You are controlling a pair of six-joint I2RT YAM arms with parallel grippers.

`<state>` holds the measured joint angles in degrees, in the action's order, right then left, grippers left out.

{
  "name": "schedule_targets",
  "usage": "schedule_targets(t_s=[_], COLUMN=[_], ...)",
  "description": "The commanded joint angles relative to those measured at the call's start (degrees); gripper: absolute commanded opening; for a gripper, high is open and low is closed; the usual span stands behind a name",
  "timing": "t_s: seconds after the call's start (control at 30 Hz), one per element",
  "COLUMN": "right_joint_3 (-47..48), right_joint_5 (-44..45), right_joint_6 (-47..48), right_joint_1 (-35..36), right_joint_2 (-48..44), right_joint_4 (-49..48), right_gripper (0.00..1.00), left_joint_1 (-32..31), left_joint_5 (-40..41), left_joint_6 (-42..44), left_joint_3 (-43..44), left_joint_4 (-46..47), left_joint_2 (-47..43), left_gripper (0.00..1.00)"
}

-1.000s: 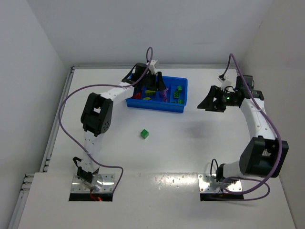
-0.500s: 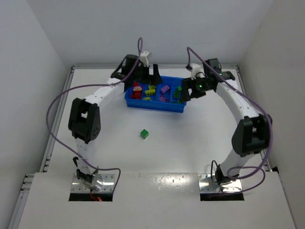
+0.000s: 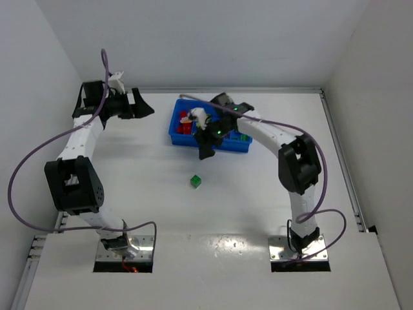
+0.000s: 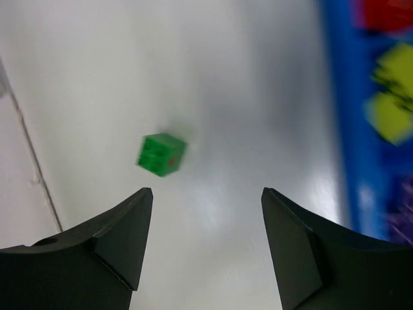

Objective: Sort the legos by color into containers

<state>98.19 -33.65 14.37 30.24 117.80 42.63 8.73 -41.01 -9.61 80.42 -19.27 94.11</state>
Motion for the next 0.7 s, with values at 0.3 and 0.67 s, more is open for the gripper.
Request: schedule_targets(t_s=[0.3,0.67], right_joint_3=[-18.5,-23.8], right_joint_5=[3.9,8.8], right_joint_6=[23.2,29.4], right_joint_1=[14.1,15.7], right_joint_2=[-6.7,-9.2], right_joint_4=[-10.5,-14.9], right_gripper=[0.69,0.71], left_joint_1=[4.5,4.5], left_joint_5=[-8.5,-10.9], left_joint_6=[5.7,7.9], left_joint_3=[-8.3,-10.2], left_joint_4=[-4.7,-5.3], left_joint_2=[-5.2,-4.6], left_gripper=[1.0,0.97])
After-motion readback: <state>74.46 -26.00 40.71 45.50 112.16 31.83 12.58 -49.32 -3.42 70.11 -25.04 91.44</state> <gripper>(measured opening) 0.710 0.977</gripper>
